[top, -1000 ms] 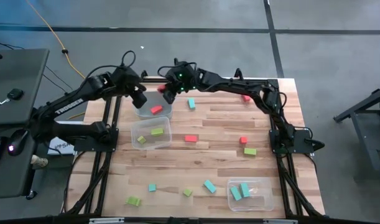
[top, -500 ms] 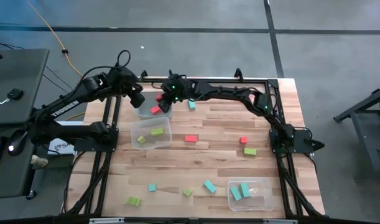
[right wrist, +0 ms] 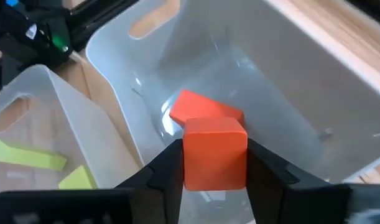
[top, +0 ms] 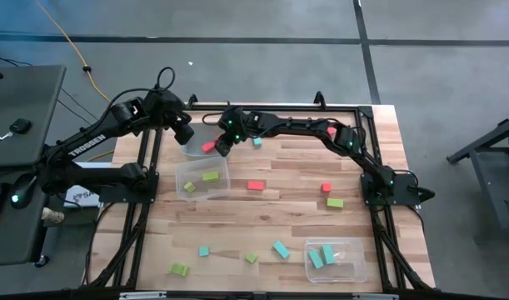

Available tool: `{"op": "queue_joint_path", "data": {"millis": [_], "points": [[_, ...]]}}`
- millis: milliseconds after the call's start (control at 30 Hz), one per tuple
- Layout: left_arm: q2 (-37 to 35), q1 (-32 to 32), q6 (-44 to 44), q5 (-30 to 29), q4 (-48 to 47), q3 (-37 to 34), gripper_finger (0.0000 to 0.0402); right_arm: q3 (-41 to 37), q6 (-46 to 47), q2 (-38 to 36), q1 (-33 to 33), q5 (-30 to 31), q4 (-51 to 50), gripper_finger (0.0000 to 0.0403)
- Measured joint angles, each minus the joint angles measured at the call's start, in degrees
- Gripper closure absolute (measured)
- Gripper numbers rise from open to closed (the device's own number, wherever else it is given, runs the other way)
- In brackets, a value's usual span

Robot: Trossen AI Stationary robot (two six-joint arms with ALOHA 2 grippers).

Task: Sort & place blocks by color
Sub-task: Put the orange block into the gray bin, then adjust the top transparent bin

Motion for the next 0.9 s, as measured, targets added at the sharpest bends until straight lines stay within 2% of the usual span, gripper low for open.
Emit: {"op": "queue_joint_path", "data": {"millis": [200,600,900], "points": [[0.01,0.02,0.0,0.02,0.0,0.0,0.022,0.0,0.09,-0.02,0.11,0.54,0.27,0.0247],[0.04,0.0,0.0,0.2,-0.61,0.0,0.022,0.0,0.92,-0.44,0.22,0.3,1.29,0.0241],[0.02,-0.63,-1.35,11.28,-6.85,-0.29,0.022,0.02,1.48,-6.81,-0.67,1.1,0.54,0.024]]}}
